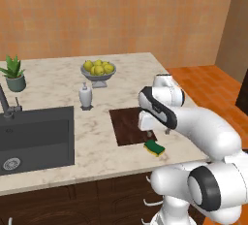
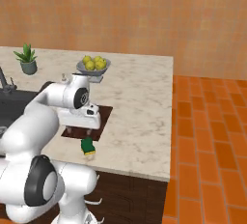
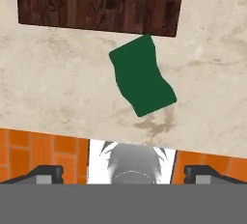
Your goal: Pick up the sponge from the counter and clean the cutting board by briefly scrubbing or pressing down on the cutting board. Once finished, release the sponge.
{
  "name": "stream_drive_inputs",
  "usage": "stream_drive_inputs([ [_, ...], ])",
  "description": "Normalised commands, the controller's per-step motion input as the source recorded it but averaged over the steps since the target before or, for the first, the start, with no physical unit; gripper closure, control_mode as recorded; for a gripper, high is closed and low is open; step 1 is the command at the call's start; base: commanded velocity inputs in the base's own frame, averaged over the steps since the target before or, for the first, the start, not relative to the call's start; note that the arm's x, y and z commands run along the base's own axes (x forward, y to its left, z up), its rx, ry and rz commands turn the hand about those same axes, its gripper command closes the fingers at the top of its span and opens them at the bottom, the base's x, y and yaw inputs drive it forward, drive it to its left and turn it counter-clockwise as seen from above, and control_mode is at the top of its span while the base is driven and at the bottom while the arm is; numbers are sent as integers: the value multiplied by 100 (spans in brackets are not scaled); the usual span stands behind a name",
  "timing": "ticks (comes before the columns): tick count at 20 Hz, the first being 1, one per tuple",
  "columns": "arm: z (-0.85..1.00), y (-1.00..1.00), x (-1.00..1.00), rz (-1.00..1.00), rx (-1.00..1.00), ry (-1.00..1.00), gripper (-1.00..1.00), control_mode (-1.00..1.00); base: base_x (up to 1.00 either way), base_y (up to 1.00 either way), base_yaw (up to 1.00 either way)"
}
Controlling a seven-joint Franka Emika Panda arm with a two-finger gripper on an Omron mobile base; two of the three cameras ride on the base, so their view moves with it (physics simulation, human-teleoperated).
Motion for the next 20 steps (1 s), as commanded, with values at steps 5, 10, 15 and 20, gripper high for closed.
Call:
stream_drive_inputs([
  [5,-61,0,50,6,0,0,-100,-100,0,0,0],
  [10,-59,-1,45,7,0,2,-100,-100,0,0,0],
  [15,-41,0,9,5,0,7,-100,-100,0,0,0],
  [20,-15,0,3,2,0,2,-100,-100,0,0,0],
])
